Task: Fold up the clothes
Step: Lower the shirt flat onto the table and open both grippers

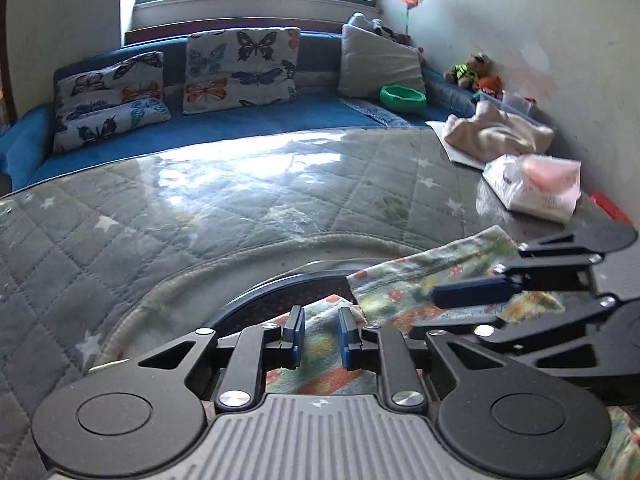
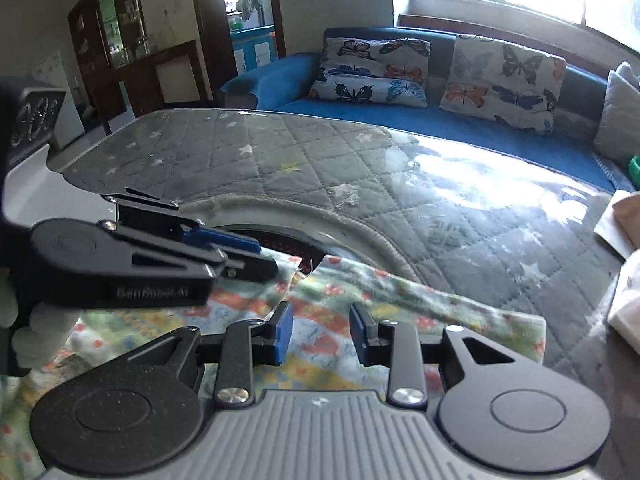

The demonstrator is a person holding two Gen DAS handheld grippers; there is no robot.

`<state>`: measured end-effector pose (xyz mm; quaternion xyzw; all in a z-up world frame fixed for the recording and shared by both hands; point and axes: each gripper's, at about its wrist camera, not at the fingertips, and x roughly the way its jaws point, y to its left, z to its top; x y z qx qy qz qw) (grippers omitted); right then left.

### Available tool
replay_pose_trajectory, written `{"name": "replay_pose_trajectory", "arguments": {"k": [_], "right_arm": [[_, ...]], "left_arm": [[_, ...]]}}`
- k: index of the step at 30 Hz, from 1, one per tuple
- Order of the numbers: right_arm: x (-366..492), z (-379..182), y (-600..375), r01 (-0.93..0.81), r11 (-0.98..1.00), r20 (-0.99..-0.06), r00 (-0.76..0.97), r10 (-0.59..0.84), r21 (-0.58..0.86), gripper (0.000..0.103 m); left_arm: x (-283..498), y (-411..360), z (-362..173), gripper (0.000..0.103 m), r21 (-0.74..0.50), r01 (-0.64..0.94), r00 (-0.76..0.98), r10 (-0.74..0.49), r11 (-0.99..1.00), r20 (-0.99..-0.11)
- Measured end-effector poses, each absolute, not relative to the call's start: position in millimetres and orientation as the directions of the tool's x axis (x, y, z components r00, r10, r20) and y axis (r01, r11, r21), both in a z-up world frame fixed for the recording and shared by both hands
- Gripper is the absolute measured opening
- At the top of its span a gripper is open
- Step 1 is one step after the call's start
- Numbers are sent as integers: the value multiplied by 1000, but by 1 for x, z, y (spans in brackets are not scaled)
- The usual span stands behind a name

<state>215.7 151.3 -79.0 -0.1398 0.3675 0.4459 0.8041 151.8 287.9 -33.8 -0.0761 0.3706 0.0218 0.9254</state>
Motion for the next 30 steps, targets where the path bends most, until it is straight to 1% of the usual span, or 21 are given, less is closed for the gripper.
{"name": "replay_pose_trajectory", "arguments": {"k": [3,8,9,10,12,16,20,22,27,30], "right_arm": [[209,-76,145,-825,556,-728,321,607,100,31],[184,-74,143,-847,526,-745,302,594,76,33],[177,-73,141,-853,516,-745,296,598,76,34],[170,-72,140,-859,506,-744,289,602,76,39],[155,-73,140,-872,485,-748,279,603,66,40],[124,-78,140,-894,447,-766,284,577,6,40],[105,-76,136,-895,445,-762,313,567,-35,40],[102,-74,130,-888,459,-762,318,564,-31,41],[90,-71,111,-877,481,-756,316,573,-1,44],[80,-77,101,-875,484,-763,305,570,12,50]], "left_arm": [[139,294,-22,21,-133,-114,732,-6,985,-681],[107,286,-10,21,-94,-116,721,19,989,-692],[99,283,-10,21,-89,-112,720,19,990,-693],[90,279,-9,21,-84,-107,719,19,991,-694],[73,272,-7,21,-75,-98,717,18,992,-696],[41,249,-15,21,-40,-76,706,25,996,-708],[16,231,-25,21,-17,-67,698,34,998,-715],[6,227,-29,21,-21,-79,694,40,997,-718],[-16,230,-29,21,-43,-138,706,68,989,-705],[-32,238,-29,22,-57,-191,709,98,980,-699]]}}
